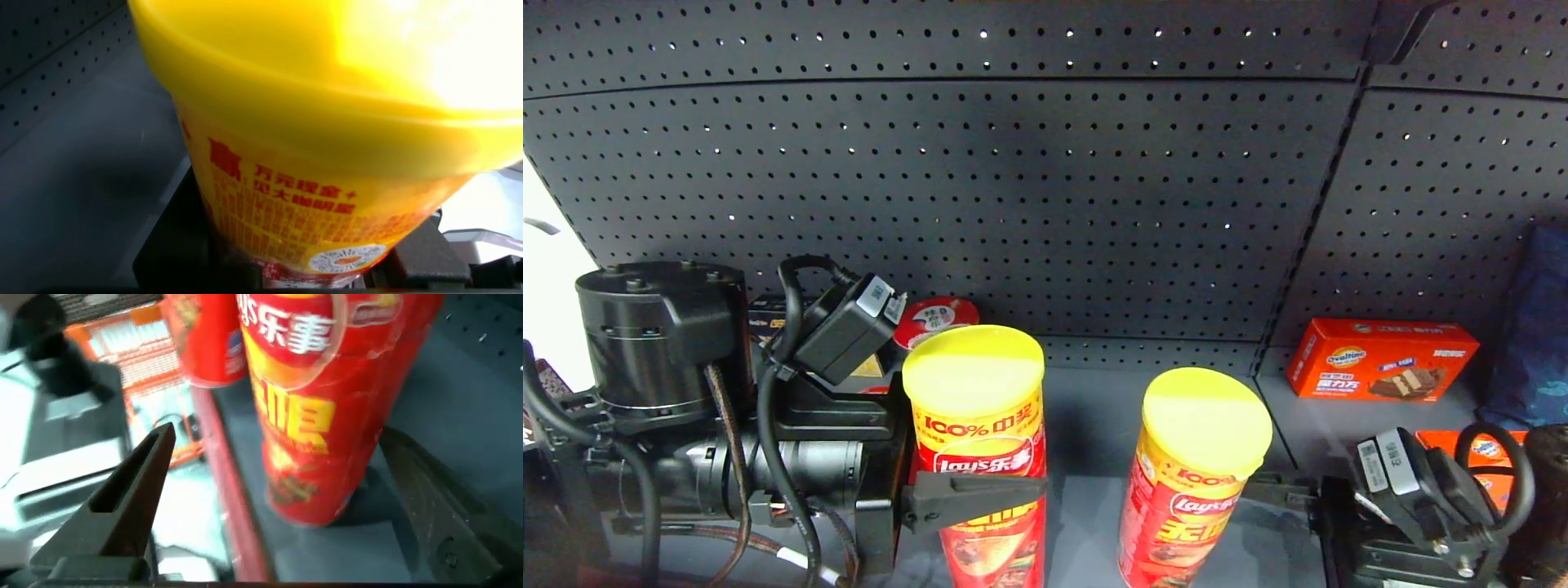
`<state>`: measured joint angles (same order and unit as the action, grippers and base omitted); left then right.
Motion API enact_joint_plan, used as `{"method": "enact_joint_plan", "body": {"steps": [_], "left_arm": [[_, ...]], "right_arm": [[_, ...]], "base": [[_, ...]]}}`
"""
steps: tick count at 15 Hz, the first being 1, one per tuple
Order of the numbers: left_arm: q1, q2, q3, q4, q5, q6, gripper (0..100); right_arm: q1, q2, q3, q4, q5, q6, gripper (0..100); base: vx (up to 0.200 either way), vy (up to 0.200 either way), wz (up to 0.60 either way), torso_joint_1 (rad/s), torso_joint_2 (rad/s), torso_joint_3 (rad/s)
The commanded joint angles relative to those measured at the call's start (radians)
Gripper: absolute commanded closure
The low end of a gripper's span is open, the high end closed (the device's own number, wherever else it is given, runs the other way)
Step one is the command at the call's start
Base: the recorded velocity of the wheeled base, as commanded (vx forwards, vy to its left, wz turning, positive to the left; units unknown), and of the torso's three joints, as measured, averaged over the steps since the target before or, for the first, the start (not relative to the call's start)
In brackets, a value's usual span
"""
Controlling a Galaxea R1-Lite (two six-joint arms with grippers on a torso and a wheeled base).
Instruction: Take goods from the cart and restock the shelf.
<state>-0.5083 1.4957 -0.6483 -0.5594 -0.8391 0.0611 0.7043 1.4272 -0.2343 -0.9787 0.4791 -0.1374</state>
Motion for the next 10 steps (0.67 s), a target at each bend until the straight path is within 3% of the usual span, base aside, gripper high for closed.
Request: {"method": "enact_joint_plan", "body": {"steps": [1,3,5,10], "left_arm": [[0.001,0.0,-0.005,-0.001,0.0,0.0,100],[0.002,-0.003,-0.004,-0.001,0.0,0.0,100],[0.004,-0.003,-0.002,-0.001,0.0,0.0,100],[0.005,-0.002,-0.017,0.001,0.02,-0.001,100]], "right_arm": [[0.024,-0.229,-0.056,0.229,-0.001,-0.001,0],[0.023,-0.361,-0.151,0.468,-0.047,-0.001,0],[0.026,-0.436,-0.218,0.612,-0.134,0.002,0],[0.018,-0.504,-0.206,0.661,-0.244,0.004,0]], "base": [[0.0,0.0,0.0,0.0,0.0,0.0],[0.0,0.0,0.0,0.0,0.0,0.0],[0.0,0.0,0.0,0.0,0.0,0.0],[0.0,0.0,0.0,0.0,0.0,0.0]]}}
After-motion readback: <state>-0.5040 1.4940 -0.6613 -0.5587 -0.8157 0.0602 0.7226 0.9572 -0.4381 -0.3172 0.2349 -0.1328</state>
